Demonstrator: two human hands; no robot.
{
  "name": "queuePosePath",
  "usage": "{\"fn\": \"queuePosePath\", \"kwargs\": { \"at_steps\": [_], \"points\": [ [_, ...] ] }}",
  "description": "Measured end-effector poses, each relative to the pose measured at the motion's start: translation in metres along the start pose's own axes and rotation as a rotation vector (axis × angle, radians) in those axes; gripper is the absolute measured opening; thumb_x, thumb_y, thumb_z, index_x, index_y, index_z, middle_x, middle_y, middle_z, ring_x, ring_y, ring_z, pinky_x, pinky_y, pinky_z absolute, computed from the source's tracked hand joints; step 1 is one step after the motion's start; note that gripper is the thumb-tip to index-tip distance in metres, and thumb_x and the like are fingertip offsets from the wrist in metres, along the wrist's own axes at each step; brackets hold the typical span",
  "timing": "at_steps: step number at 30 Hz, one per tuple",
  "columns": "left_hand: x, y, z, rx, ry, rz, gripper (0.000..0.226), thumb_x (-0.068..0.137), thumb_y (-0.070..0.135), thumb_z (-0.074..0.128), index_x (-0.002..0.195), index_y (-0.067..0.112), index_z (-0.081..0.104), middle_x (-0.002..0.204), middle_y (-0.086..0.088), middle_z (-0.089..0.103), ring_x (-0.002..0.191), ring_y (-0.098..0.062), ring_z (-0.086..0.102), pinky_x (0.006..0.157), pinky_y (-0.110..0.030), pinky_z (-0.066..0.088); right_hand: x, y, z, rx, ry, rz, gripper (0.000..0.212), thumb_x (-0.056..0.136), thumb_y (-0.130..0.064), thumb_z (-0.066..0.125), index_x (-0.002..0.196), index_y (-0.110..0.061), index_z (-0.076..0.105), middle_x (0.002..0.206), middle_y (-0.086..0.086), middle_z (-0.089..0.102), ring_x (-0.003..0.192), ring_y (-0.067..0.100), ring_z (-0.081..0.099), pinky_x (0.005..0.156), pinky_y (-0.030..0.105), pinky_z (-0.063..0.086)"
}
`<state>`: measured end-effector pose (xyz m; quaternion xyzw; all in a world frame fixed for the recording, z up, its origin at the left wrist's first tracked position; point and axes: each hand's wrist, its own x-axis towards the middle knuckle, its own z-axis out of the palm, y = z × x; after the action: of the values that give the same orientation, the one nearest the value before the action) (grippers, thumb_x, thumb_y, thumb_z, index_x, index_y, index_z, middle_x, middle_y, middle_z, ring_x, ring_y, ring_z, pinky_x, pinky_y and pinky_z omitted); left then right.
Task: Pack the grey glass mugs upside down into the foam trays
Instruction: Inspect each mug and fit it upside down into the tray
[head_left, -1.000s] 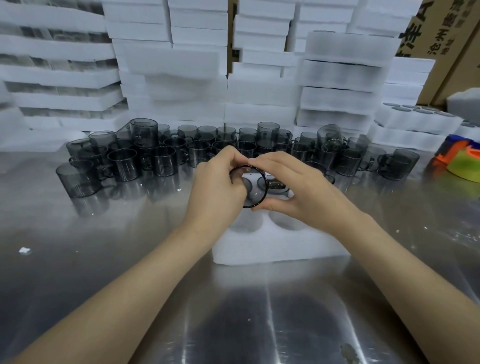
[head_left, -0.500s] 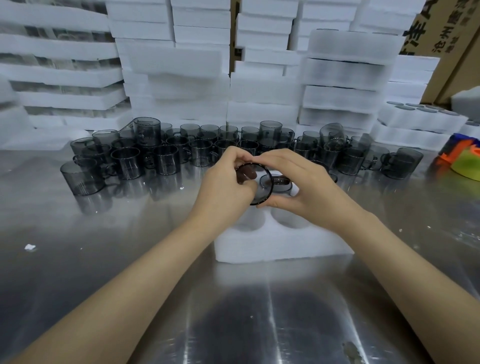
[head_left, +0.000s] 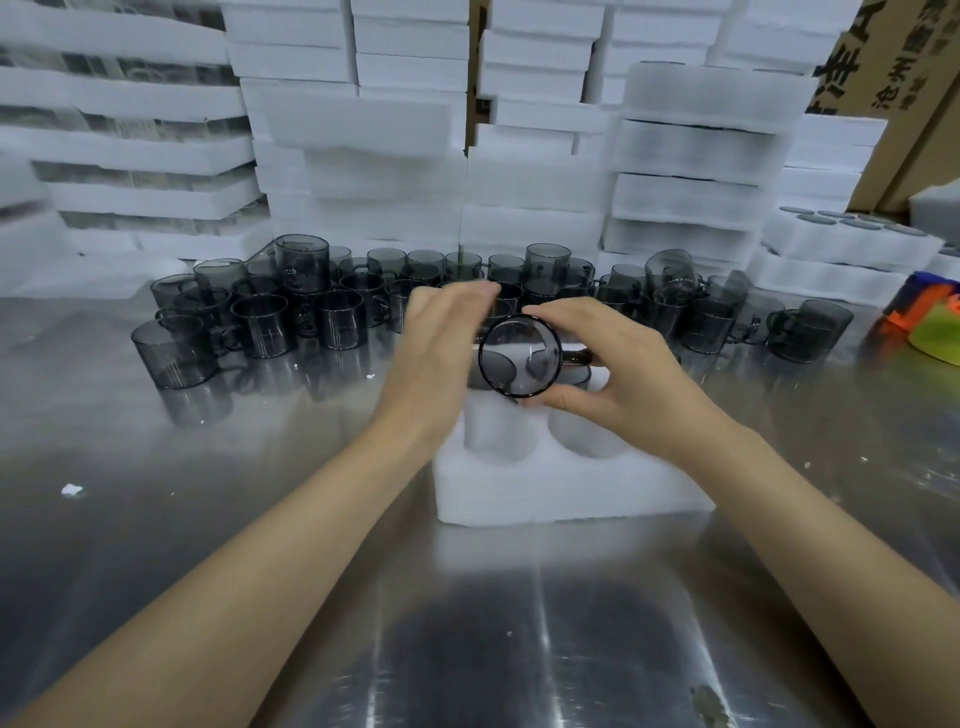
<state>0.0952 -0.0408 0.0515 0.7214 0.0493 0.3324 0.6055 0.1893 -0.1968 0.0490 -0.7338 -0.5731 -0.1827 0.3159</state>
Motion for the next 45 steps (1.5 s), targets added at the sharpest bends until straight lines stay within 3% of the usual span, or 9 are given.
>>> {"fn": "queuePosePath", "kwargs": {
  "at_steps": [6, 10, 13, 18, 22, 26, 36, 41, 45],
  "points": [
    [0.025, -0.022, -0.029, -0.062, 0.406, -0.204, 0.020, 0.098, 0.011, 0.053, 0.111, 0.013, 0.068, 0.073, 0.005, 0.059, 0.066, -0.005, 0.053, 0.065, -0.017, 0.043, -0.001, 0.000, -0.002, -0.009, 0.002, 0.055, 0.064, 0.078, -0.043, 0.068, 0.134, -0.017, 0.051, 0.122, -0.015, 0.051, 0.113, 0.000, 0.050, 0.100, 0.017, 0.039],
    [0.027, -0.042, -0.037, -0.031, 0.446, -0.289, 0.023, 0.094, -0.002, 0.053, 0.113, 0.002, 0.065, 0.078, 0.002, 0.062, 0.073, -0.008, 0.057, 0.081, -0.027, 0.048, -0.001, 0.000, -0.002, -0.014, 0.004, 0.055, 0.063, 0.078, -0.041, 0.070, 0.134, -0.017, 0.051, 0.122, -0.016, 0.050, 0.115, -0.001, 0.049, 0.100, 0.017, 0.039],
    [0.027, -0.041, -0.037, 0.090, 0.412, -0.210, 0.041, 0.084, -0.018, 0.045, 0.103, 0.011, 0.067, 0.092, 0.003, 0.066, 0.079, -0.002, 0.058, 0.088, -0.023, 0.050, -0.002, 0.002, -0.002, -0.026, 0.008, 0.051, 0.063, 0.078, -0.032, 0.077, 0.134, -0.018, 0.051, 0.123, -0.016, 0.050, 0.117, 0.001, 0.048, 0.101, 0.018, 0.039],
    [0.021, -0.015, -0.026, 0.098, 0.223, -0.051, 0.036, 0.087, -0.006, 0.050, 0.094, 0.026, 0.066, 0.095, 0.014, 0.066, 0.085, 0.011, 0.058, 0.079, -0.005, 0.043, -0.002, 0.003, -0.001, -0.042, 0.027, 0.049, 0.063, 0.078, -0.029, 0.078, 0.134, -0.016, 0.052, 0.123, -0.016, 0.049, 0.116, 0.000, 0.048, 0.101, 0.019, 0.040],
    [0.015, -0.012, -0.018, 0.151, -0.075, -0.288, 0.034, 0.086, 0.006, 0.055, 0.110, 0.029, 0.064, 0.118, 0.010, 0.060, 0.115, -0.006, 0.052, 0.100, -0.028, 0.040, -0.001, 0.004, -0.001, -0.050, 0.056, 0.059, 0.062, 0.078, -0.027, 0.078, 0.133, -0.013, 0.052, 0.123, -0.013, 0.049, 0.115, -0.004, 0.046, 0.100, 0.014, 0.040],
    [0.012, -0.014, -0.021, 0.201, -0.195, -0.392, 0.038, 0.085, 0.013, 0.064, 0.118, 0.031, 0.062, 0.134, 0.003, 0.051, 0.121, -0.016, 0.052, 0.107, -0.041, 0.040, -0.001, 0.004, -0.002, -0.066, 0.060, 0.068, 0.062, 0.078, -0.028, 0.077, 0.133, -0.013, 0.052, 0.123, -0.013, 0.049, 0.116, -0.005, 0.044, 0.101, 0.013, 0.038],
    [0.019, -0.010, -0.042, 0.152, -0.383, -0.347, 0.051, 0.082, -0.016, 0.055, 0.110, 0.025, 0.067, 0.116, 0.009, 0.067, 0.112, -0.004, 0.058, 0.085, -0.017, 0.044, -0.002, 0.006, -0.001, -0.088, 0.053, 0.074, 0.062, 0.079, -0.029, 0.077, 0.134, -0.015, 0.052, 0.124, -0.015, 0.049, 0.116, -0.005, 0.044, 0.101, 0.013, 0.038],
    [0.020, -0.013, -0.037, 0.149, -0.214, -0.333, 0.050, 0.077, -0.015, 0.053, 0.093, 0.030, 0.070, 0.108, 0.007, 0.068, 0.106, -0.008, 0.060, 0.089, -0.023, 0.047, -0.002, 0.004, -0.002, -0.085, 0.044, 0.084, 0.063, 0.079, -0.031, 0.076, 0.134, -0.016, 0.052, 0.125, -0.016, 0.048, 0.118, -0.004, 0.044, 0.102, 0.021, 0.041],
    [0.019, -0.020, -0.039, 0.330, 0.098, -0.183, 0.048, 0.078, -0.017, 0.044, 0.084, 0.024, 0.069, 0.100, 0.000, 0.066, 0.097, -0.015, 0.059, 0.072, -0.021, 0.045, -0.002, 0.003, -0.003, -0.083, 0.045, 0.086, 0.062, 0.079, -0.031, 0.075, 0.135, -0.017, 0.051, 0.125, -0.017, 0.048, 0.118, -0.002, 0.046, 0.101, 0.025, 0.044]
  ]
}}
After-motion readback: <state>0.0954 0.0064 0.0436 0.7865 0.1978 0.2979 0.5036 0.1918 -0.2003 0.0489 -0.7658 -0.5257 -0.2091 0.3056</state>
